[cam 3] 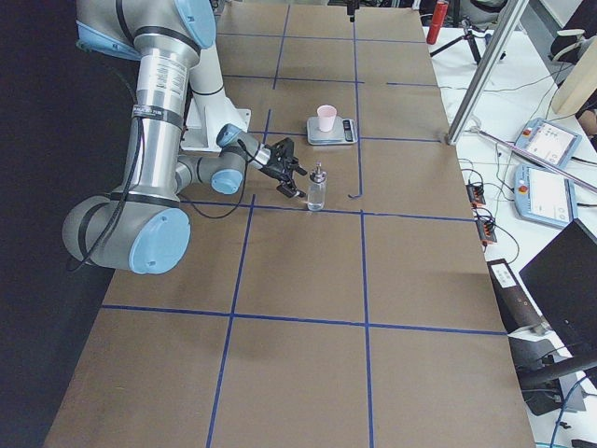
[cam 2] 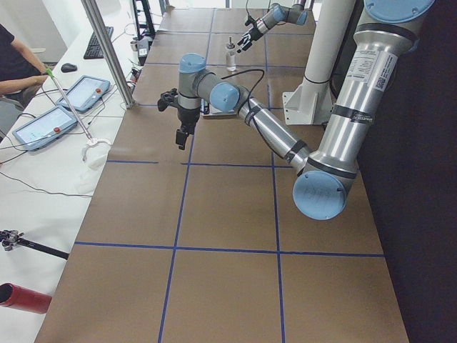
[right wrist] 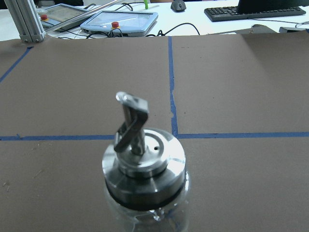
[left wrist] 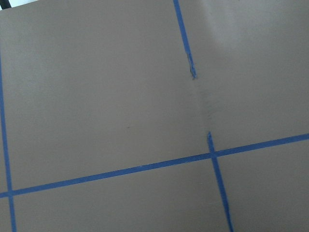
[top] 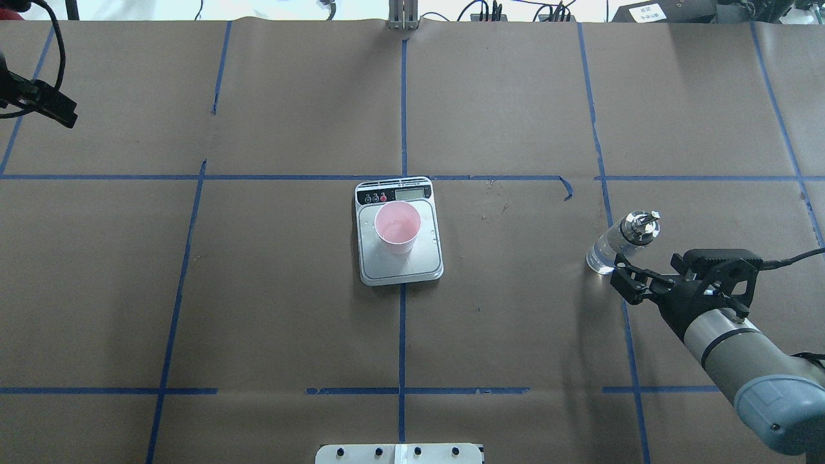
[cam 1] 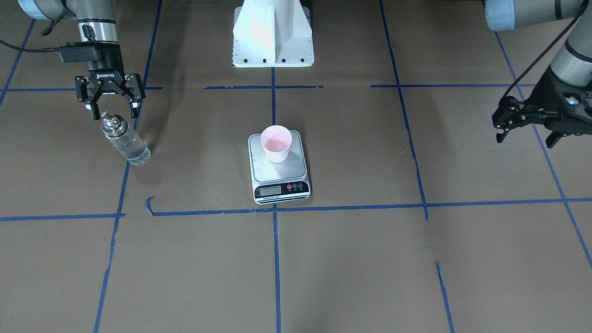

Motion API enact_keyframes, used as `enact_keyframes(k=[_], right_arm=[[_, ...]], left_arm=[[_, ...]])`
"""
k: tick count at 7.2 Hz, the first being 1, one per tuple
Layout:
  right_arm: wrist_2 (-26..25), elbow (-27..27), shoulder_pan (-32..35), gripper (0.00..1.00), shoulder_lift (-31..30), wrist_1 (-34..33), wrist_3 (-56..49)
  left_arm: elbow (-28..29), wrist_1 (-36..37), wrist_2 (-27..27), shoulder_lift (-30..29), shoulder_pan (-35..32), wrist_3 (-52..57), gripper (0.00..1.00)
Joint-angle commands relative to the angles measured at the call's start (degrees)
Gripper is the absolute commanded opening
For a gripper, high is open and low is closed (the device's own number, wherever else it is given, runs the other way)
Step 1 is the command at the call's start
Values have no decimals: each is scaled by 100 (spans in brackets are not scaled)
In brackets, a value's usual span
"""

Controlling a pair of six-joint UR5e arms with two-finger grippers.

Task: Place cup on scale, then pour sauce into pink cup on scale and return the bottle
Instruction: 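Grasp the glass sauce bottle with the right gripper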

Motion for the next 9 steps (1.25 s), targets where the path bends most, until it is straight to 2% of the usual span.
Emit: enact_keyframes(k=[1,3,6,8,9], right_arm=[[-189,-510,-16,100,427,24,-105],[-198,-906,-16,100,719,51,-114],[-295,-1013,141,100,773,51,-377],[-286,-1408,396,100,1315,60,-647],[-251,-1409,493,100,1327,60,-780]], left_arm=[[138,-19,0,1,-92,177,100],[156,-19,0,-8,-92,177,100],[156,-19,0,-17,-92,168,100],[165,-19,0,-25,-92,160,100],[156,-19,0,-34,-92,151,100]])
